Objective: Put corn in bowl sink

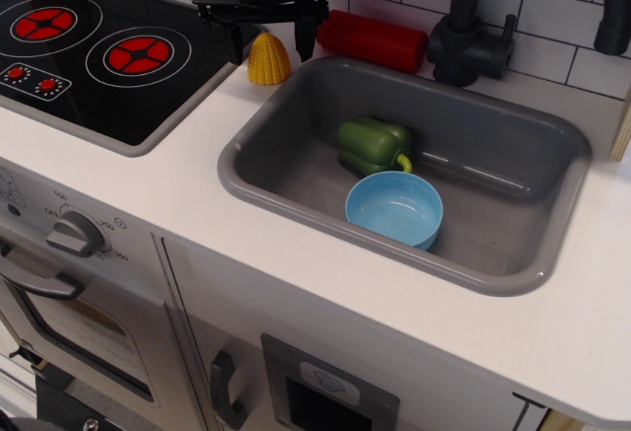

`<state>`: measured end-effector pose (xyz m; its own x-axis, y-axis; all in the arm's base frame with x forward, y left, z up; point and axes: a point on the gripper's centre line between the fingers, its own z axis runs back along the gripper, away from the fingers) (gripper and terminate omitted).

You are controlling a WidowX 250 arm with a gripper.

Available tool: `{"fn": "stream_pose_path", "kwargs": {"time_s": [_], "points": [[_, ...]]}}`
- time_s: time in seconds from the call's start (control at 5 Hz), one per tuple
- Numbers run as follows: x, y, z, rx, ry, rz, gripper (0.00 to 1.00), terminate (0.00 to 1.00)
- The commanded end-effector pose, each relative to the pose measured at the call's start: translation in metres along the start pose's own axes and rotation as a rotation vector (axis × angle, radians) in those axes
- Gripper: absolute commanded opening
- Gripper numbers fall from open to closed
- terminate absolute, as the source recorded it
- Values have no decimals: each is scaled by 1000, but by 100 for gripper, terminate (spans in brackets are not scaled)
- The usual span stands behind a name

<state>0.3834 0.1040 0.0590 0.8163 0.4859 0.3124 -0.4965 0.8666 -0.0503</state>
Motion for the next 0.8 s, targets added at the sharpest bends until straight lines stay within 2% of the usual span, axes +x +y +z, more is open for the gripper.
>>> {"fn": "stream_pose_path", "kwargs": {"time_s": [0.0,0.2,0.4,0.6], "points": [[11,-8,-1,36,-40,13,100,0],[9,-9,-6,63,-43,-13,100,0],[10,-8,-3,46,-31,-12,0,0],[11,-8,-3,47,-36,3,0,0]]}}
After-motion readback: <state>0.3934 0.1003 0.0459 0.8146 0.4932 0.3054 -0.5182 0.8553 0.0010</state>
